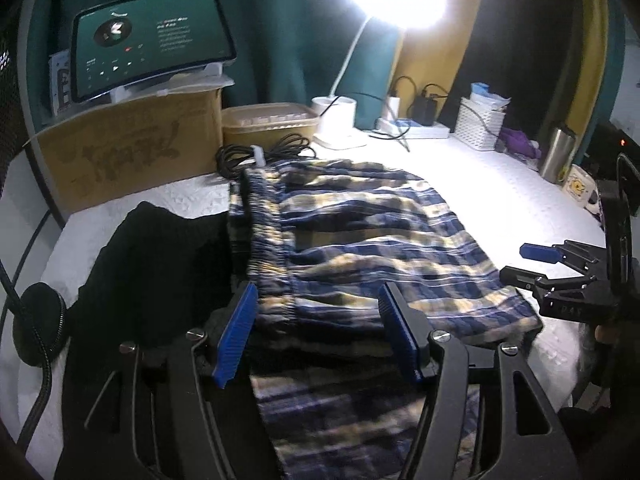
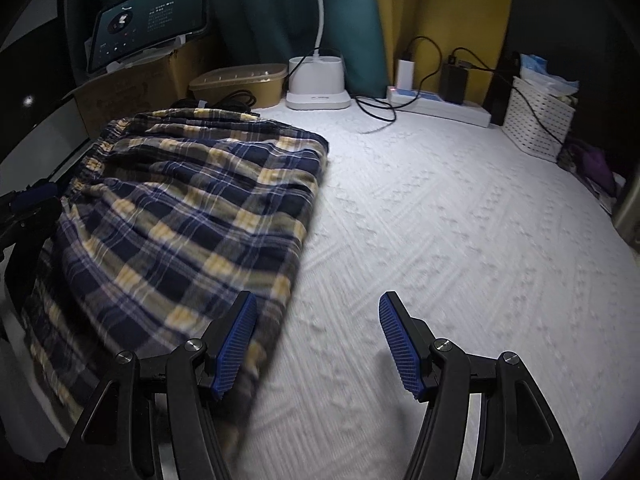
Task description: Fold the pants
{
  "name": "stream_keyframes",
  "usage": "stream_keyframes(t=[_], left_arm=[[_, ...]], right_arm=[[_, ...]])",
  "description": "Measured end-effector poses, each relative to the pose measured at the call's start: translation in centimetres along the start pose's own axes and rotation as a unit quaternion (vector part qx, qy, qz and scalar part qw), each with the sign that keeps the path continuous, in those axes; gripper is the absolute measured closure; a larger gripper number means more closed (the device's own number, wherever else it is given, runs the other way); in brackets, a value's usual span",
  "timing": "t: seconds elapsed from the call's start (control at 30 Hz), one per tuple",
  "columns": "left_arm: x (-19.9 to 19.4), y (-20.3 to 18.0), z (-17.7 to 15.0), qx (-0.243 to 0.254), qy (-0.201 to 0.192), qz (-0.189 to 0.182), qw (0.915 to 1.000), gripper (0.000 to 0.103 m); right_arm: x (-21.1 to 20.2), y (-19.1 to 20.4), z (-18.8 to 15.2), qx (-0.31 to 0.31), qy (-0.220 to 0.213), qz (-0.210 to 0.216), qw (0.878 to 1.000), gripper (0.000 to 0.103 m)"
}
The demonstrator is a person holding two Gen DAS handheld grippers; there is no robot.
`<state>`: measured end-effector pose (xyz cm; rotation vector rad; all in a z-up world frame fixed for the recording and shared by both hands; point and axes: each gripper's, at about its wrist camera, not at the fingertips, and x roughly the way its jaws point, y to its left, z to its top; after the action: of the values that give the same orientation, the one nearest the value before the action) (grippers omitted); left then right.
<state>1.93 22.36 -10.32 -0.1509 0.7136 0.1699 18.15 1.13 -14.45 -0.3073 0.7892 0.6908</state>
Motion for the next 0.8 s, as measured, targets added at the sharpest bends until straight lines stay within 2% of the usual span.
stream_keyframes(t=[0.13, 0.8], left_arm=[[-0.7, -1.5, -0.3, 0.011, -0.009, -0.011, 0.9998, 0.030], [-1.7, -11.1, -0.1, 0.065, -0.036, -0.070, 0.9948, 0.029]], right_arm=[[-1.4, -0.9, -1.2, 0.010, -0.006, -0.011, 1.000, 0.037], [-8.9, -7.8, -6.3, 0.069, -0.055, -0.072, 0.993, 0.037]])
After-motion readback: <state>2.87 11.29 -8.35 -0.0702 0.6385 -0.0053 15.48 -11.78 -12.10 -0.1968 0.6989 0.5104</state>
